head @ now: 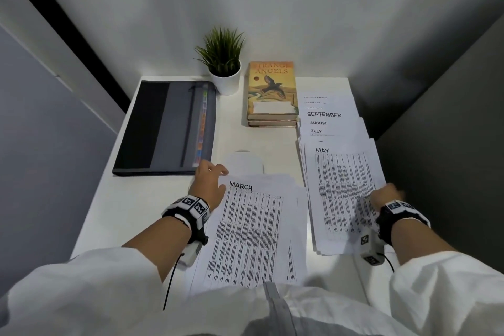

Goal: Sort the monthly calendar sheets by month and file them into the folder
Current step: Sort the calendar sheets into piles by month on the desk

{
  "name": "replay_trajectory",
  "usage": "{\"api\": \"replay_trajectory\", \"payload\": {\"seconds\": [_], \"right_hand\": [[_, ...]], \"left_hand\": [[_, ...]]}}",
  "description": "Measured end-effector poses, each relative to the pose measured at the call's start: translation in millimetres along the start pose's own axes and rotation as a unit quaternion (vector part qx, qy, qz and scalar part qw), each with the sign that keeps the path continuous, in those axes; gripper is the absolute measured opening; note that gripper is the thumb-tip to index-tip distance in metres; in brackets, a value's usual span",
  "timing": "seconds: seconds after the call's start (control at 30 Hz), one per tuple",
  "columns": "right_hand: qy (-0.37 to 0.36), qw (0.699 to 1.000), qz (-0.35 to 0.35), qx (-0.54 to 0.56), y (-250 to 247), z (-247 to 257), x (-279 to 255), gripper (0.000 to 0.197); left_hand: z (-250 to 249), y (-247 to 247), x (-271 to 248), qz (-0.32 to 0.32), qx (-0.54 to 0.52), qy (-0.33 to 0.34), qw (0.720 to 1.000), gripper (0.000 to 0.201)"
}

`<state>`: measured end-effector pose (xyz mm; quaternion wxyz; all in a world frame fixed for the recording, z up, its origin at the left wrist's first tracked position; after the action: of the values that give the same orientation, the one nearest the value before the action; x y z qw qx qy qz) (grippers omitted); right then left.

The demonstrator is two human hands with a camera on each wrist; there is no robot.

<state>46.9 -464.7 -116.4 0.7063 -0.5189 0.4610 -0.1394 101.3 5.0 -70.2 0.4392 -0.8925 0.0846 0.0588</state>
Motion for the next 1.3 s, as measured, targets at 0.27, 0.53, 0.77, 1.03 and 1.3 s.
{"api": "replay_trajectory", "payload": {"seconds": [0.27,0.53,0.77,1.03,1.3], "right_hand": [[-0.001,1.0,-0.019,-0.004,4,-6,-21,0.047],[-0.003,0.995,-0.095,0.003,-14,32,-66,0.055],[-0.399,0.91,-0.074,-0.084,47,160,-166,0.034],[-0.503,0.838,-0.029,-0.211,112,192,-209,0.045],[-0.565,0.811,-0.048,-0.141,103,182,-212,0.029]], "left_hand": [[2,2,-2,0.024,-0.024,-0.015,0.999,0.03],[5,2,-4,0.039,-0.019,0.003,0.999,0.019],[0,3,-8,0.047,0.011,0.044,0.998,0.004],[21,-1,-14,0.059,-0.047,-0.028,0.997,0.026],[31,3,-9,0.037,-0.218,-0.138,0.966,0.022]]}}
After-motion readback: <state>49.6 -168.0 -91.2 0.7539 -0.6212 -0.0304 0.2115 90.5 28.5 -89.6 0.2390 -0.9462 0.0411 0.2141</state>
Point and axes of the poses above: each hand's wrist, its own x-axis towards the middle knuckle, its own y-axis out of the palm, z = x × y, the point moved 6 cm from there along x, towards the middle knuckle, and after that the axes turned 9 degrees about -x, right-handed, at the moved point
